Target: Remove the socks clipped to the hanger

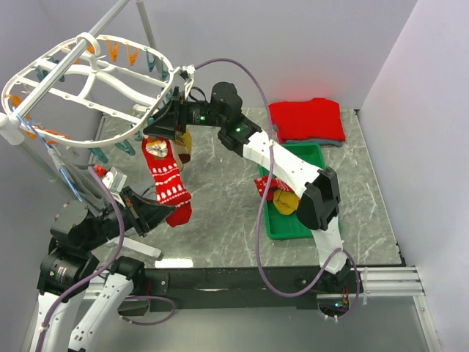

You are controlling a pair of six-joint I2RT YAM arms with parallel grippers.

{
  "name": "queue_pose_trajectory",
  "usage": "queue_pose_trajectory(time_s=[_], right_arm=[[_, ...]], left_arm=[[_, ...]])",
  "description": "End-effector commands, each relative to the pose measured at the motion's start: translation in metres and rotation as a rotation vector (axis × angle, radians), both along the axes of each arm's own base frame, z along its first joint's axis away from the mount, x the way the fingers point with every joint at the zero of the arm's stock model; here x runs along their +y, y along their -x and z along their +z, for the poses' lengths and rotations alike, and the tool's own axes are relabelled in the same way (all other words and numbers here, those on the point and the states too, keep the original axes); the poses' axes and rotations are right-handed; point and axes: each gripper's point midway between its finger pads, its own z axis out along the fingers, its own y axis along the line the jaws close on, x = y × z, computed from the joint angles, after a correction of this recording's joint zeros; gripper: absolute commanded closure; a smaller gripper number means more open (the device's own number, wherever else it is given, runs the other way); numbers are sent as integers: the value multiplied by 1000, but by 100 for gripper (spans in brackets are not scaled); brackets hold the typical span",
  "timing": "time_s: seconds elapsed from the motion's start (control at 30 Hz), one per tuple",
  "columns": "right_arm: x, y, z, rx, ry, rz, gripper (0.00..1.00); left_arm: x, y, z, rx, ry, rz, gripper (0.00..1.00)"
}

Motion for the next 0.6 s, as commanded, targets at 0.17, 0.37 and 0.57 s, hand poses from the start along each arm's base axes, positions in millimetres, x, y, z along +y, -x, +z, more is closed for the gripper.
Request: queue_pose_trajectory(time_s=[0.17, 0.37, 0.57], right_arm=[[-1, -1, 28, -34, -75, 6, 46], [-1, 0, 24, -22, -52, 8, 75], [-1, -1, 20, -14, -35, -6, 100]], left_arm=[[-1, 8, 12, -47, 21, -25, 99], [0, 9, 12, -46, 21, -19, 99], [0, 9, 10, -41, 21, -17, 99]])
